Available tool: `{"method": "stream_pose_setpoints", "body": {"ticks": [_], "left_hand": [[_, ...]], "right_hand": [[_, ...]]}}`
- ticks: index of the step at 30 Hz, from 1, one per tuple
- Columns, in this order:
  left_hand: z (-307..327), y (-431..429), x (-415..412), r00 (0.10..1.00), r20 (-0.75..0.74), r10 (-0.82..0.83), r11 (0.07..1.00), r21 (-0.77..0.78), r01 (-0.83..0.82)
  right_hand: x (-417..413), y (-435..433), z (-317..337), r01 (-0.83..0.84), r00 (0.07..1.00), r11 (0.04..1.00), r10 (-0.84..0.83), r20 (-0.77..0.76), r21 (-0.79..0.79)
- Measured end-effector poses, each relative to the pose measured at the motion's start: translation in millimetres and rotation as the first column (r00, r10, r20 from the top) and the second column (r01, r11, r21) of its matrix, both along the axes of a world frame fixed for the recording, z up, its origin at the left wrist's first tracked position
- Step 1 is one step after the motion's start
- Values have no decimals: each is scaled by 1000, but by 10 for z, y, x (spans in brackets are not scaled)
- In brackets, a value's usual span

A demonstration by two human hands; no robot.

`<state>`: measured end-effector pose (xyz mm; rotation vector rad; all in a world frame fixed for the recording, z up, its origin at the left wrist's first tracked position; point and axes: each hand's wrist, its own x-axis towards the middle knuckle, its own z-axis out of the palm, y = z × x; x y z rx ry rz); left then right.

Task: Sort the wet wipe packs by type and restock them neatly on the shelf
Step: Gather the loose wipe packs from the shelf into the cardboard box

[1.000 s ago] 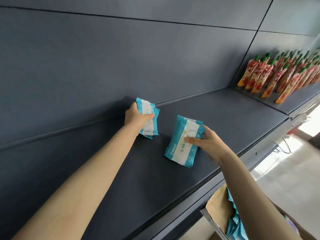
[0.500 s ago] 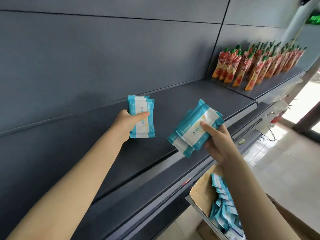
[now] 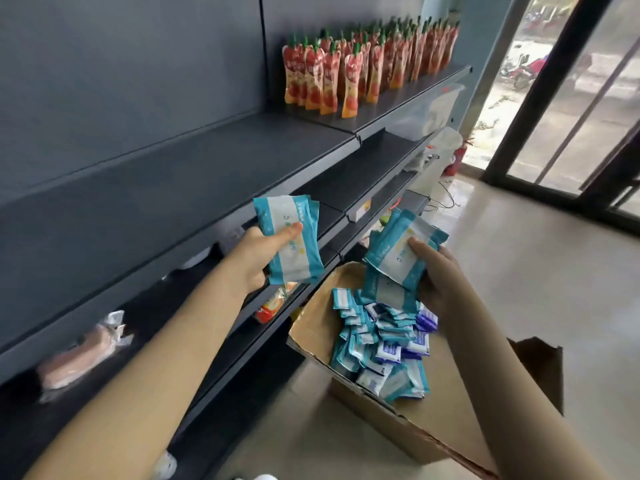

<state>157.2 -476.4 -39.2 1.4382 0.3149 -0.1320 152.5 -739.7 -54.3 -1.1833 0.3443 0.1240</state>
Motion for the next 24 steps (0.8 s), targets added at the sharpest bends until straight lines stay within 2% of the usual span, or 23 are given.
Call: {"method": "stream_pose_setpoints", "body": {"ticks": [9, 12, 17, 24], "left_hand": [[-1108, -847, 409, 970, -202, -134, 986, 69, 151], [-1556, -1022, 665, 944, -304, -125, 984, 85, 158], [-2361, -1254, 1202, 873, -469, -131, 975, 100, 200], [-3589, -1445, 1881, 796, -598, -98, 976, 100, 195]], "right_hand": [[186, -923, -1121, 118, 956, 974, -164, -243, -193], [351, -1073, -1531, 125, 918, 957, -212, -334, -263], [793, -1234, -2190, 141, 846, 949, -264, -463, -283], [1558, -1301, -3165, 95, 766, 925, -304, -566, -368]]}}
